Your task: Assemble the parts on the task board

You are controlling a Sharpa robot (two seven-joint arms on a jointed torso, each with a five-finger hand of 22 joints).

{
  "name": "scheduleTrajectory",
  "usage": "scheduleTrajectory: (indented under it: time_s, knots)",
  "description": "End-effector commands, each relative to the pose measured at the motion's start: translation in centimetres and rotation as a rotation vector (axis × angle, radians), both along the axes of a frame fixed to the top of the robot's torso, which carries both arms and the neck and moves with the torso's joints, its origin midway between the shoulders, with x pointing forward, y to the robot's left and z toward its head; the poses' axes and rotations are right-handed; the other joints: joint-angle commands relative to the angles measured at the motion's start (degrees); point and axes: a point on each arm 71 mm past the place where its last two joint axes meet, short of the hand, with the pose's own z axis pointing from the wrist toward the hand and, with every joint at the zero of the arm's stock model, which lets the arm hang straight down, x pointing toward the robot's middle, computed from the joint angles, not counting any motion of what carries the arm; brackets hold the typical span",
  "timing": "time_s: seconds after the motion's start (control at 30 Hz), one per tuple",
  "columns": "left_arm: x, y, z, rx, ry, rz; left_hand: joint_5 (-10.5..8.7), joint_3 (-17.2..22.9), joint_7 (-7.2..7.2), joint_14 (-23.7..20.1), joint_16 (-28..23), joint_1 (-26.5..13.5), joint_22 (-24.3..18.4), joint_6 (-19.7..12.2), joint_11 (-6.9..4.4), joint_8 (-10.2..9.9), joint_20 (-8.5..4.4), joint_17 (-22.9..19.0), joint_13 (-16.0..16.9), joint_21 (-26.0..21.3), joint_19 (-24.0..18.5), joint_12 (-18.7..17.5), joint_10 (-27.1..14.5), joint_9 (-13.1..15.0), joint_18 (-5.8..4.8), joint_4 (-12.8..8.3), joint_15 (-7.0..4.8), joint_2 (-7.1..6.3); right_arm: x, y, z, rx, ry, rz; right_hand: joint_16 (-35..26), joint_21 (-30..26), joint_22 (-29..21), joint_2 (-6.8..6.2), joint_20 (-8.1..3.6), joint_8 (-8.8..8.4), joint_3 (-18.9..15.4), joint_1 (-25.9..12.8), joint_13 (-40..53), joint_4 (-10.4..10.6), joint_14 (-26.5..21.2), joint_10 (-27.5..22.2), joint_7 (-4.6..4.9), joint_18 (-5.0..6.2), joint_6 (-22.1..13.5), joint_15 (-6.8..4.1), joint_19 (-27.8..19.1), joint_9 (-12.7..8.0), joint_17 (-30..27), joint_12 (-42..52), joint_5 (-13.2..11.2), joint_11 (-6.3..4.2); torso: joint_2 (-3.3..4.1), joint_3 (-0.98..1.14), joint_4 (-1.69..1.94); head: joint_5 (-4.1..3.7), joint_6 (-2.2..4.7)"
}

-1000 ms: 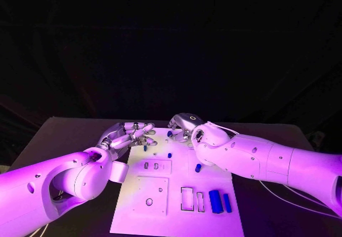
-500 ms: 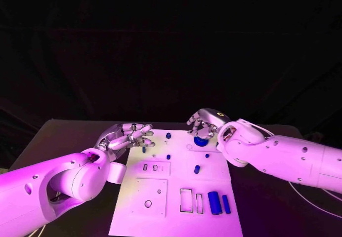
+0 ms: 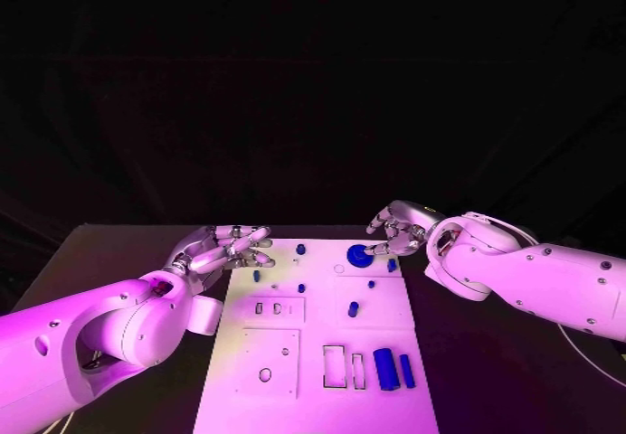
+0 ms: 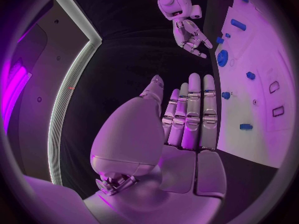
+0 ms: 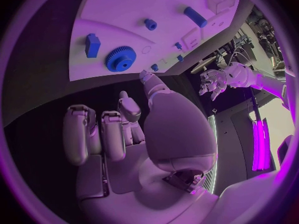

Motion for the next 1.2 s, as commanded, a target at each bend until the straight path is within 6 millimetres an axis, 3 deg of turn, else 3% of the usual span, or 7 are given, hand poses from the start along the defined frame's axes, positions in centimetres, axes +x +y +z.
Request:
scheduleTrajectory:
  time_s: [0.03, 0.37, 0.53, 0.77, 1.2]
  knots:
    - [0.0, -0.2, 0.2, -0.012, -0.014, -0.028, -0.16, -0.44, 0.0, -0.46, 0.29, -0.45, -0.09, -0.31, 0.05, -0.41, 0.28, 0.1, 0.06, -0.4, -0.21, -0.14, -0.48, -0.08, 0.62, 0.0, -0.1, 0.0, 0.4, 0.1, -0.6, -0.033, 0.064, -0.012, 0.35, 0.42, 3.99, -0.06, 0.12, 0.49, -0.88, 0.28, 0.97, 0.5, 4.7, 0.32, 0.09, -0.82, -0.82, 0.66, 0.38, 0.11, 8.97, 0.87, -0.86, 0.31, 0.04, -0.01, 0.0, -0.15, -0.11]
    - [0.0, -0.3, 0.2, -0.014, -0.013, -0.034, -0.15, -0.54, 0.02, -0.59, 0.29, -0.47, -0.13, -0.35, 0.08, -0.46, 0.32, 0.15, 0.08, -0.46, -0.3, -0.2, -0.54, -0.07, 0.61, -0.05, -0.06, -0.06, 1.2, 1.3, -1.8, -0.044, 0.084, -0.008, 0.6, 0.38, 4.09, 0.16, 0.33, 0.89, -1.73, 1.09, 2.77, 1.44, 4.77, 0.67, 0.29, -0.81, -1.58, 0.86, 0.35, 0.27, 9.46, 2.45, -1.41, 0.53, 0.0, -0.08, 0.13, 0.02, -0.53]
    - [0.0, -0.2, 0.2, -0.012, -0.013, -0.03, -0.15, -0.58, 0.04, -0.67, 0.29, -0.44, -0.15, -0.38, 0.09, -0.5, 0.34, 0.18, 0.1, -0.49, -0.34, -0.23, -0.58, -0.08, 0.61, -0.1, -0.04, -0.07, 1.4, 1.6, -2.2, -0.049, 0.089, -0.01, 0.64, 0.37, 4.1, 0.33, 0.37, 1.02, -1.73, 1.39, 3.04, 1.51, 4.78, 0.72, 0.3, -0.8, -1.64, 0.89, 0.34, 0.32, 9.53, 2.68, -1.34, 0.55, 0.0, -0.05, -0.06, 0.19, -0.71]
    - [0.0, -0.2, 0.2, -0.01, -0.011, -0.027, -0.15, -0.59, 0.05, -0.7, 0.29, -0.43, -0.16, -0.4, 0.1, -0.51, 0.35, 0.19, 0.1, -0.5, -0.36, -0.25, -0.6, -0.08, 0.6, -0.12, -0.03, -0.07, 1.5, 1.9, -2.6, -0.06, 0.094, -0.01, 1.2, 0.82, 4.81, 0.72, 0.43, 1.52, -1.77, 2.16, 6.67, 1.66, 5.04, 3.03, 0.3, -0.95, -1.64, 0.92, 0.75, 0.51, 10.72, 5.98, -1.07, 0.56, -0.01, -0.05, 0.0, 0.14, -0.94]
    - [0.0, -0.1, 0.1, -0.008, -0.009, -0.025, -0.15, -0.6, 0.07, -0.75, 0.29, -0.4, -0.18, -0.43, 0.12, -0.54, 0.37, 0.22, 0.11, -0.52, -0.39, -0.28, -0.62, -0.08, 0.6, -0.15, -0.02, -0.05, 1.9, 1.9, -3.0, -0.075, 0.108, -0.019, 1.51, 1.09, 5.33, 1.35, 0.43, 2.4, -1.53, 3.13, 8.67, 1.66, 5.15, 3.88, 0.22, -1.04, -1.32, 0.9, 1.01, 0.82, 11.34, 7.75, 1.19, 0.5, 0.02, 0.01, 0.03, 0.26, -1.09]
